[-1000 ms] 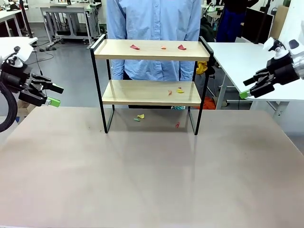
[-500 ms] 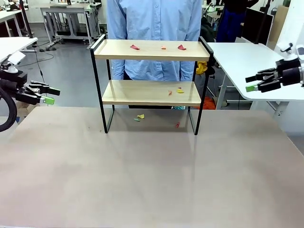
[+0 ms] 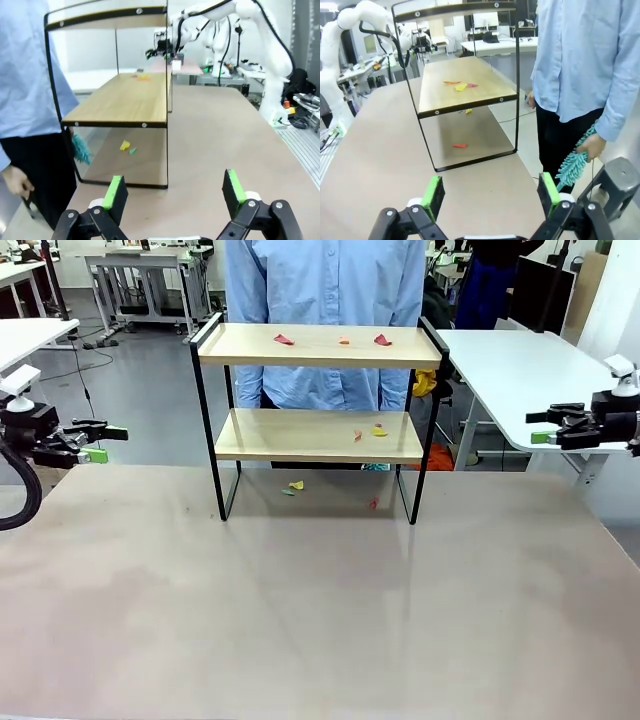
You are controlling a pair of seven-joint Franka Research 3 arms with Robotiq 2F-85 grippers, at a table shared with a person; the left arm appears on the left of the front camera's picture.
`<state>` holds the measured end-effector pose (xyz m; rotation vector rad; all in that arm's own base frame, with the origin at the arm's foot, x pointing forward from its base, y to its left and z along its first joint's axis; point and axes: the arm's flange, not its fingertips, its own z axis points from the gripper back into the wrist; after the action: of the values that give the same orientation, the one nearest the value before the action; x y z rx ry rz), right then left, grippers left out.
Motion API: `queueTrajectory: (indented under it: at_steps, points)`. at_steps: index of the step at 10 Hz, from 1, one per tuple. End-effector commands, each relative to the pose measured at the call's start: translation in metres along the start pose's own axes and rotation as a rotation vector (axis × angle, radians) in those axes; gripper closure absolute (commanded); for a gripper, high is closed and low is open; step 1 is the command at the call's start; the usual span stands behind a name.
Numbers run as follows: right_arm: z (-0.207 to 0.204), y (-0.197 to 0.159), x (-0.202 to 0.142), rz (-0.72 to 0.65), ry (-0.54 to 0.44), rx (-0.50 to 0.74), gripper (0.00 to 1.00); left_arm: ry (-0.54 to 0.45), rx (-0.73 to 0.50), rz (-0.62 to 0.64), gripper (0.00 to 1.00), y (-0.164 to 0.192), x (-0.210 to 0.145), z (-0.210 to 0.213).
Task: Clean the shelf.
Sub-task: Pick up the Duster handed by the human.
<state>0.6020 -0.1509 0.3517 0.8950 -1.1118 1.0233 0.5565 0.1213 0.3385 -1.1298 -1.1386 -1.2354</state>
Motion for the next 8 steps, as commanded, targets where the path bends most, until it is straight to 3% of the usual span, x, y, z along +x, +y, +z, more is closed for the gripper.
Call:
queueTrajectory:
  at_steps: [1,5,8]
  points:
    - [0.006,-0.002,-0.004,0.023,-0.059,-0.003,0.0,-0.085,-0.036,-0.06,0.0,0.005,-0.003,0.004]
    - [0.015,-0.004,-0.016,0.035,-0.098,-0.004,0.0,-0.158,-0.075,-0.109,0.0,0.01,-0.011,0.001]
    - [0.017,-0.005,-0.017,0.038,-0.11,-0.018,0.0,-0.145,-0.059,-0.158,0.0,0.013,-0.017,-0.001]
